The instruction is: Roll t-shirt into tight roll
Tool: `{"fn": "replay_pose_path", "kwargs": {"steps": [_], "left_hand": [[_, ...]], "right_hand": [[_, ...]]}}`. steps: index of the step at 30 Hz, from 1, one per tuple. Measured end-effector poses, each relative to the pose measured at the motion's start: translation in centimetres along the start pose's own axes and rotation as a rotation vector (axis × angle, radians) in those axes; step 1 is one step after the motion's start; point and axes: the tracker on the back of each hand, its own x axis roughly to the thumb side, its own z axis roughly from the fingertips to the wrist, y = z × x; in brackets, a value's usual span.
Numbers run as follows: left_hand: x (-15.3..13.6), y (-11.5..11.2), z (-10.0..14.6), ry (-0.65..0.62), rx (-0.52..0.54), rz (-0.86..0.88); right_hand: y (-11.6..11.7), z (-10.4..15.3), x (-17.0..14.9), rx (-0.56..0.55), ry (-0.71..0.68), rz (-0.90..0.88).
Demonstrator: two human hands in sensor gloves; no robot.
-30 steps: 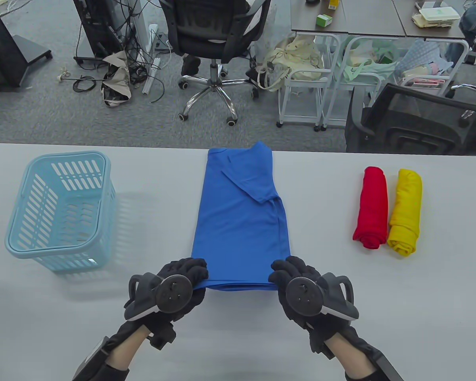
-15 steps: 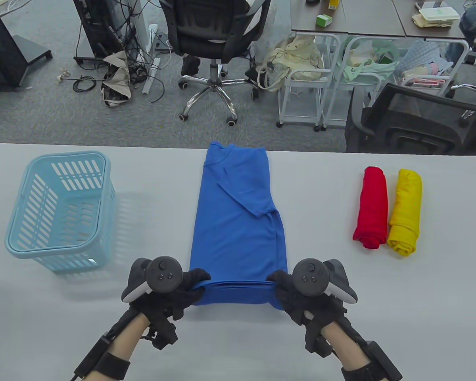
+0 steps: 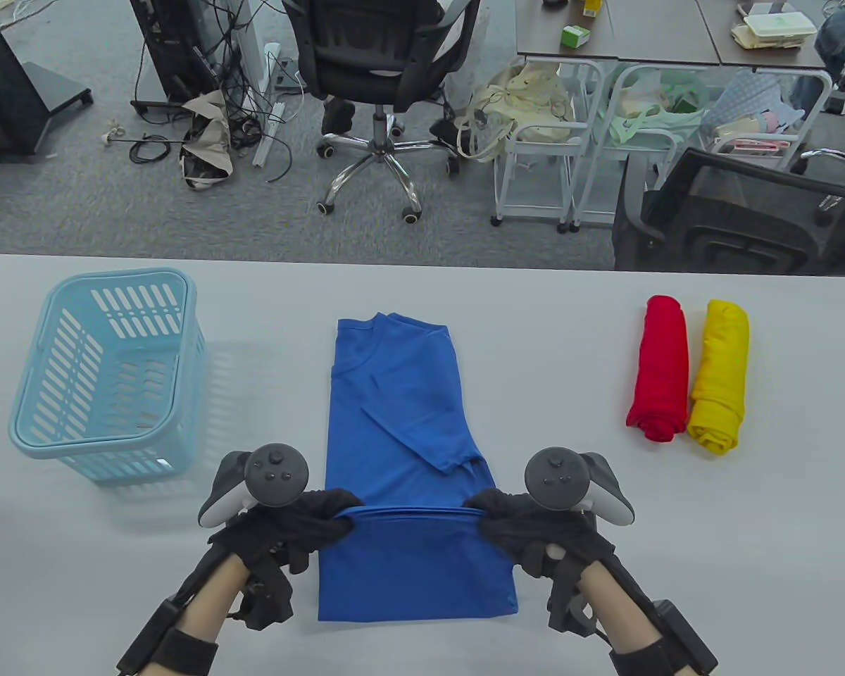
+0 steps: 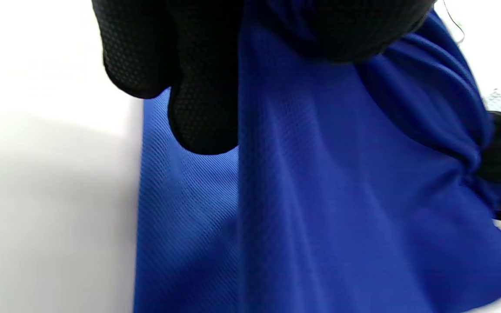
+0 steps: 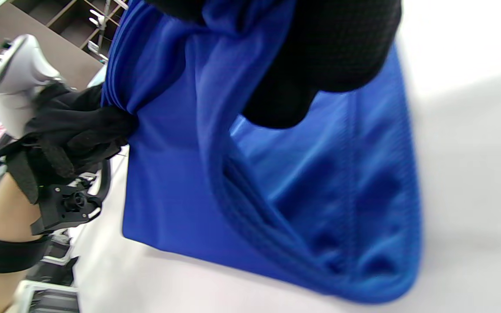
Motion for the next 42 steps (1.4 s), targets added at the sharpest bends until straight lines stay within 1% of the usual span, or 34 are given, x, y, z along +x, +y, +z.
{"fn": "replay_pose_path", "kwargs": {"steps": [1,4,6,8,10,13,16,20,22,24,26,29,30,32,33,35,36,37,38,39,41,42], "left_hand": [[0.0,0.2,0.0,0.024,0.047,-0.047],[0.5,0.7,0.0,0.067,0.135,-0.124],[1.1,1.3,-0.1,0.101,0.197,-0.204],[1.6,1.9,-0.3,0.135,0.240,-0.286],[2.1,2.6,-0.7,0.164,0.260,-0.363],[2.4,4.0,-1.8,0.203,0.262,-0.446],[2.4,5.2,-2.9,0.230,0.249,-0.464],[2.0,6.5,-5.3,0.287,0.208,-0.502],[1.5,6.9,-6.6,0.315,0.179,-0.493],[0.8,7.0,-7.9,0.345,0.135,-0.466],[0.1,6.9,-9.2,0.371,0.081,-0.444],[-0.1,7.0,-10.4,0.376,0.042,-0.476],[0.0,7.2,-10.6,0.378,0.044,-0.489],[0.4,8.2,-11.5,0.420,0.089,-0.549],[0.7,8.8,-11.7,0.462,0.138,-0.577],[1.4,10.1,-12.1,0.584,0.305,-0.650],[1.7,10.7,-12.4,0.611,0.359,-0.669],[2.0,11.0,-12.5,0.626,0.378,-0.673],[2.1,11.0,-12.6,0.624,0.374,-0.671],[2.2,10.5,-12.7,0.600,0.348,-0.652],[2.3,9.1,-12.7,0.545,0.288,-0.648],[2.3,7.9,-12.8,0.490,0.225,-0.653]], "right_hand": [[-0.2,-0.1,0.0,-0.008,0.011,0.013],[-1.0,-0.4,0.4,-0.042,0.050,0.076],[-2.0,-1.0,1.1,-0.087,0.098,0.166],[-3.1,-1.9,1.7,-0.126,0.147,0.245],[-4.0,-2.7,2.1,-0.148,0.175,0.289],[-5.5,-4.2,2.6,-0.171,0.216,0.338],[-6.4,-5.5,2.8,-0.192,0.259,0.386],[-7.3,-7.3,2.7,-0.188,0.302,0.407],[-7.7,-8.2,2.5,-0.185,0.329,0.413],[-8.0,-9.1,2.2,-0.161,0.356,0.438],[-8.3,-10.1,1.7,-0.102,0.378,0.460],[-8.9,-11.3,1.3,-0.054,0.418,0.469],[-9.2,-11.7,1.3,-0.052,0.428,0.475],[-10.5,-12.5,1.6,-0.090,0.469,0.485],[-11.4,-12.8,2.1,-0.167,0.499,0.490],[-12.9,-12.7,3.0,-0.442,0.542,0.467],[-13.4,-12.8,3.3,-0.486,0.560,0.440],[-13.7,-13.3,3.4,-0.429,0.586,0.439],[-13.7,-13.4,3.4,-0.413,0.606,0.449],[-13.5,-13.6,3.3,-0.395,0.636,0.496],[-12.8,-13.5,3.0,-0.385,0.631,0.565],[-12.2,-13.5,2.7,-0.373,0.625,0.581]]}}
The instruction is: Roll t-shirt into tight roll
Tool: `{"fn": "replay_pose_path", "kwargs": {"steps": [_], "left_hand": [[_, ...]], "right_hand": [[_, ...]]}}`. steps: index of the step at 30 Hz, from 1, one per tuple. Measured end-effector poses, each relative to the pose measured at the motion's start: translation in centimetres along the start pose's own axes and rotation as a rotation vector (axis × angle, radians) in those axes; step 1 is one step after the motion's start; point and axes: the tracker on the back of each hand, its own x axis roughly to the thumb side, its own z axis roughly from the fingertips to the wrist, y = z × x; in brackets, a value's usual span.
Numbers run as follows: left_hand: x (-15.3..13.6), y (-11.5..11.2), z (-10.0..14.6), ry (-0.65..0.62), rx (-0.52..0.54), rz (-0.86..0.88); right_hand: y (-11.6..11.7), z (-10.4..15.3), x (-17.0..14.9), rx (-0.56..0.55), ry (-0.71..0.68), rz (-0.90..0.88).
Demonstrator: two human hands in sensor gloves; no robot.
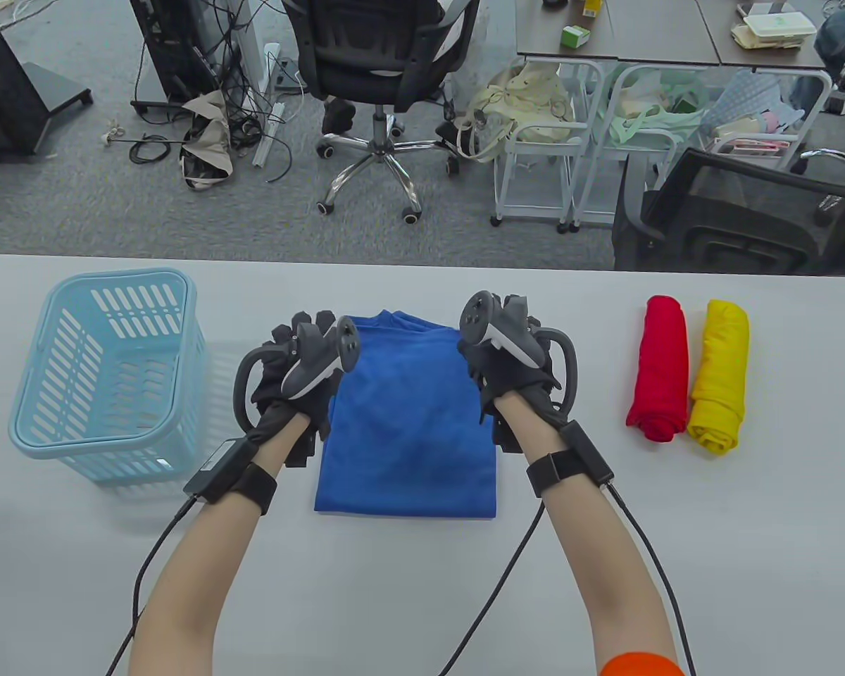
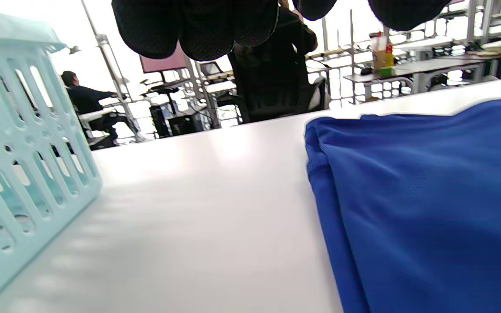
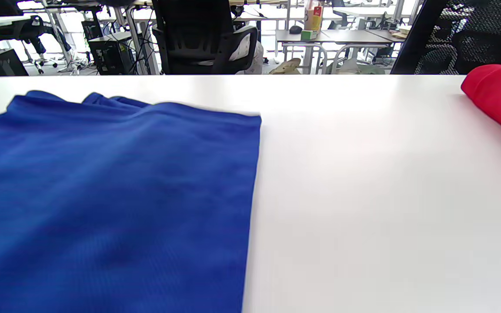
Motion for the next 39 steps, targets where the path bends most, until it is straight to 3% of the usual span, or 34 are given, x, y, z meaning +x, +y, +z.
{"fn": "replay_pose_path", "kwargs": {"steps": [2,5,7,9,19,23,25,27,31,34,39], "left_hand": [[1.1,-1.8,0.7,-0.114,-0.072,-0.011],[2.6,-5.1,2.1,-0.282,-0.219,0.009],[3.2,-7.7,3.2,-0.293,-0.347,-0.052],[3.2,-9.6,4.0,-0.298,-0.421,-0.131],[1.6,-11.5,9.9,-0.372,-0.355,-0.115],[0.6,-10.9,10.9,-0.340,-0.273,-0.134],[-0.3,-10.2,11.7,-0.298,-0.196,-0.192],[-1.2,-9.8,12.5,-0.309,-0.156,-0.193],[-1.0,-11.5,12.6,-0.396,-0.321,-0.019],[-0.6,-12.3,12.5,-0.361,-0.318,-0.118],[-1.1,-10.3,13.5,-0.329,-0.164,-0.154]], "right_hand": [[1.5,0.4,0.0,0.052,-0.042,-0.015],[4.6,1.2,0.5,0.269,-0.215,-0.041],[7.2,2.4,0.9,0.371,-0.275,0.046],[9.5,3.3,1.0,0.404,-0.278,0.132],[12.3,8.6,-1.5,0.360,-0.337,0.146],[11.4,9.7,-3.2,0.365,-0.276,0.127],[10.3,11.5,-3.8,0.378,-0.300,0.089],[9.4,13.8,-4.0,0.300,-0.346,0.013],[10.6,16.2,-2.6,0.320,-0.488,0.035],[13.1,16.1,-1.8,0.411,-0.500,0.093],[12.4,17.4,-2.0,0.238,-0.467,0.227]]}}
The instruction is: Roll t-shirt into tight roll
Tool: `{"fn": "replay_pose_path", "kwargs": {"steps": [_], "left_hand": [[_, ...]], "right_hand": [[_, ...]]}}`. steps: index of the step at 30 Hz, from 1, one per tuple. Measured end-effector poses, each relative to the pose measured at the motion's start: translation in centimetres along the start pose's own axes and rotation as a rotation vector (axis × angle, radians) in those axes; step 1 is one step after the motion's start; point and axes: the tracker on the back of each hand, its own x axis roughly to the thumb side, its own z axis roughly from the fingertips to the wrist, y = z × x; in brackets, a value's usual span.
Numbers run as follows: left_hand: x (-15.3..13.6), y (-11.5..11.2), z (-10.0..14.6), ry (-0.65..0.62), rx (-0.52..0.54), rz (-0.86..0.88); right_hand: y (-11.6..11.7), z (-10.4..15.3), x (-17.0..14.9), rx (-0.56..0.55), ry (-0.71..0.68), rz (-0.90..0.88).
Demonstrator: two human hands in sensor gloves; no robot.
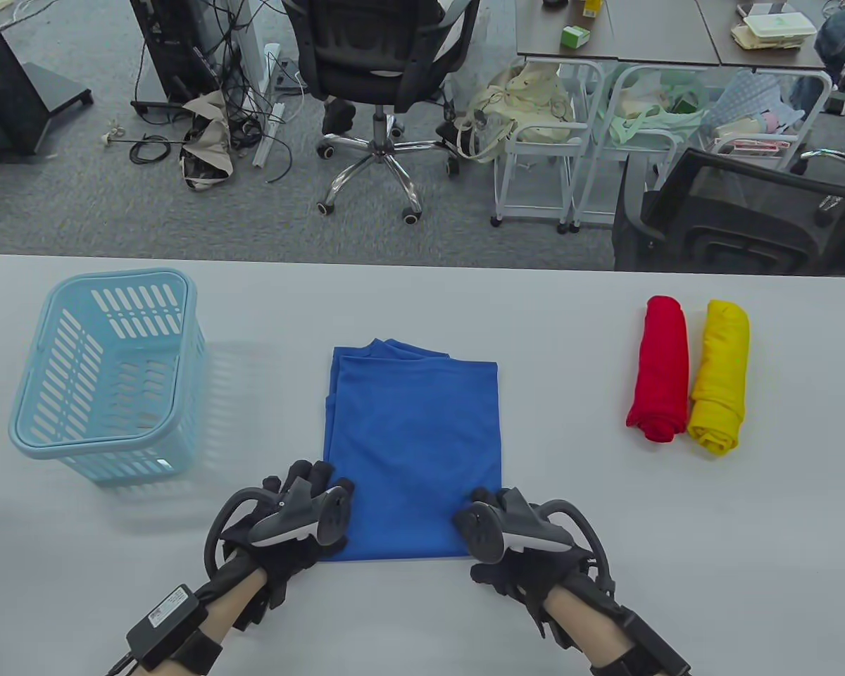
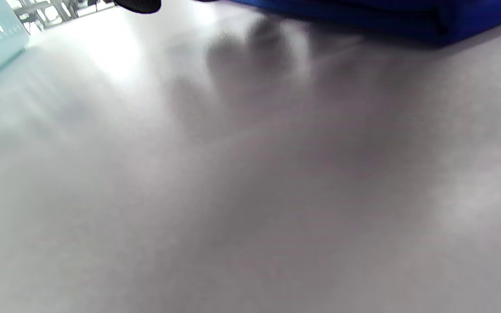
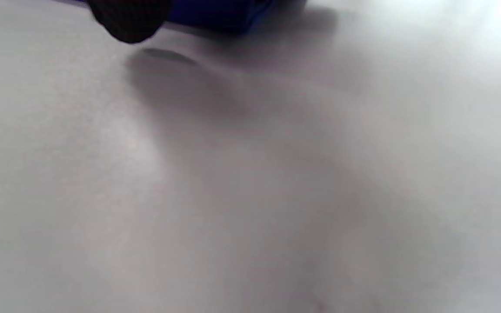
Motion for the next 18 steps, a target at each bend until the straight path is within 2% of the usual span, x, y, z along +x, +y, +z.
{"fn": "replay_pose_path", "kwargs": {"steps": [3,6,8,11,14,18], "left_hand": [[0.3,0.7,1.4,-0.030,0.109,-0.011],[1.1,1.0,2.3,-0.144,0.165,0.045],[1.7,0.8,2.3,-0.175,0.183,0.017],[2.2,0.3,2.1,-0.148,0.203,-0.118],[2.1,0.3,2.0,-0.140,0.207,-0.100],[3.3,0.2,2.2,-0.115,0.314,-0.229]], "right_hand": [[-0.4,0.3,0.2,-0.084,0.028,0.064],[0.2,-0.3,0.6,-0.066,-0.004,0.066],[0.1,-0.4,0.5,-0.082,-0.003,0.035],[-0.1,-0.6,0.4,-0.098,0.007,0.054],[-0.1,-0.7,0.6,-0.110,0.011,0.070],[-0.1,-0.8,0.7,-0.132,0.014,0.067]]}}
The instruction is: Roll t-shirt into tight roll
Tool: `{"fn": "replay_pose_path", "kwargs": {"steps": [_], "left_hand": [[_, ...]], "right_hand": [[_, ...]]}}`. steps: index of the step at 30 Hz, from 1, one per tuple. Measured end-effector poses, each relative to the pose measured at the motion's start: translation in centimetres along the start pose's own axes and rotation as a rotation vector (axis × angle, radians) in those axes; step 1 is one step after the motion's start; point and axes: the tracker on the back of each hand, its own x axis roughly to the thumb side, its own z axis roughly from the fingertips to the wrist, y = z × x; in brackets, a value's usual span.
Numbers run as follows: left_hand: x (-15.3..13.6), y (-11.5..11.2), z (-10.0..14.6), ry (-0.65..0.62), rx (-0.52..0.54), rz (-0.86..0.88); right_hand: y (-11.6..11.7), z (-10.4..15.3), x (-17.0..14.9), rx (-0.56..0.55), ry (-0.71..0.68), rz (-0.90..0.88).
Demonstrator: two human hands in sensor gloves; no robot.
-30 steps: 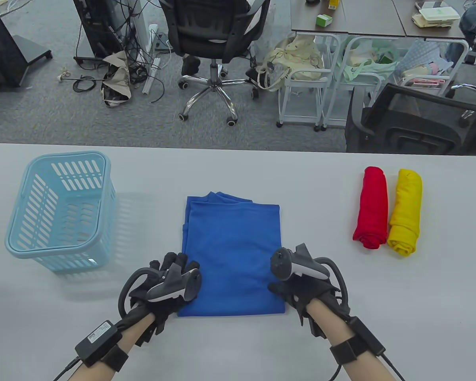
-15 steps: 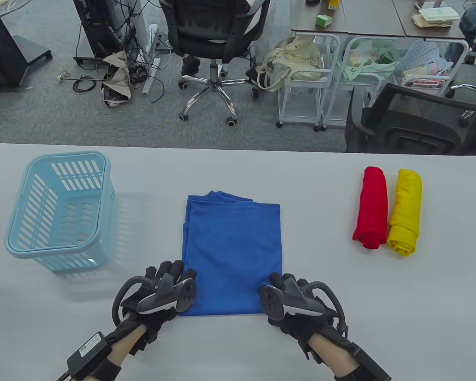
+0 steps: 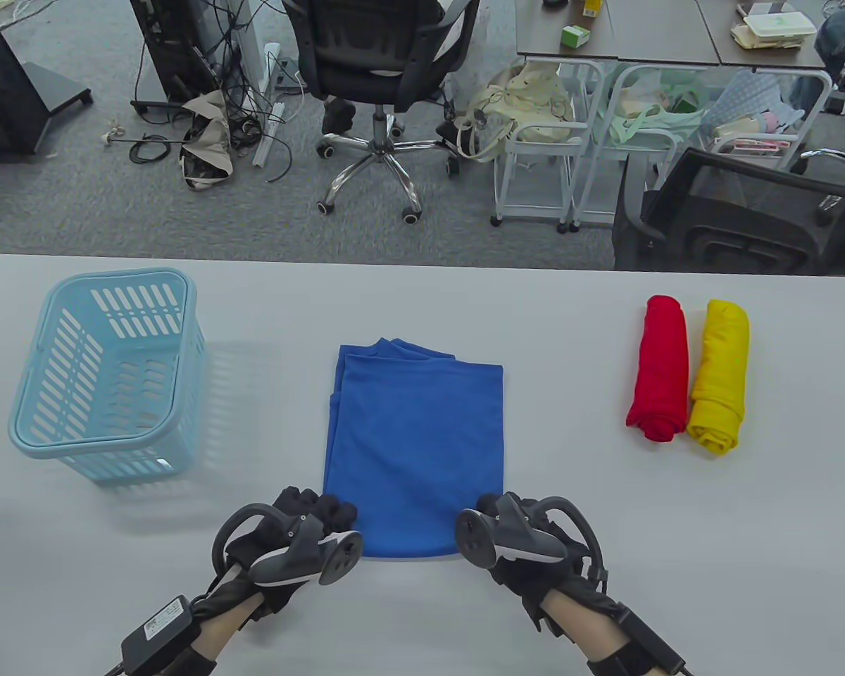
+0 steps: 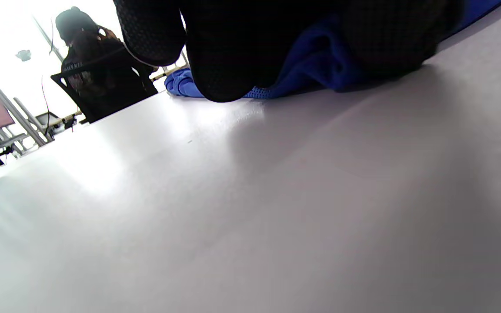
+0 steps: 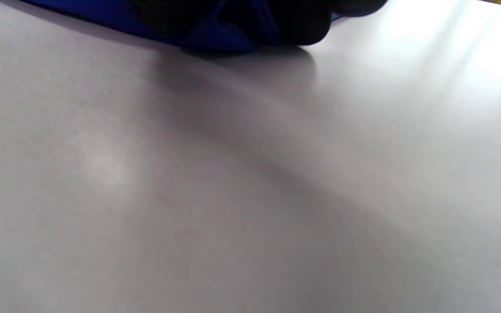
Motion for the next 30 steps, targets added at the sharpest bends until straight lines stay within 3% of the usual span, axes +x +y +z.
{"fn": "replay_pose_path", "kwargs": {"steps": [3,5,9,13,15,17,20,21,23,27,30], "left_hand": [[0.5,0.4,-0.3,-0.008,0.057,-0.093],[0.3,0.4,-0.4,-0.007,0.053,-0.046],[-1.4,0.3,-0.6,0.006,-0.002,0.186],[-4.1,0.1,0.2,-0.027,-0.095,0.520],[-5.1,-0.2,0.4,-0.049,-0.105,0.701],[-5.2,-0.6,0.1,-0.039,-0.122,0.752],[-4.5,-1.4,-0.3,0.035,-0.106,0.552],[-4.2,-1.4,-0.3,0.070,-0.066,0.409],[-4.1,-1.1,-0.2,0.087,-0.005,0.284],[-3.4,0.8,0.8,0.129,0.105,0.203],[-2.0,2.1,1.2,0.033,0.139,0.261]], "right_hand": [[-0.1,-0.2,0.0,-0.015,0.005,-0.009],[-0.2,-0.3,-0.1,-0.010,0.001,-0.017],[-0.4,-0.1,-0.7,0.020,-0.029,-0.089],[-0.9,0.9,-1.6,0.060,-0.089,-0.289],[-1.2,1.0,-2.2,0.053,-0.064,-0.319],[-1.3,0.7,-2.6,0.036,-0.013,-0.328],[-0.3,-0.3,-2.4,0.069,0.036,-0.321],[-0.2,-0.5,-2.3,0.067,0.064,-0.290],[-0.3,-0.7,-2.2,0.064,0.078,-0.283],[-0.2,-0.7,-2.2,0.069,0.094,-0.288],[-0.2,-0.7,-2.1,0.072,0.096,-0.293]]}}
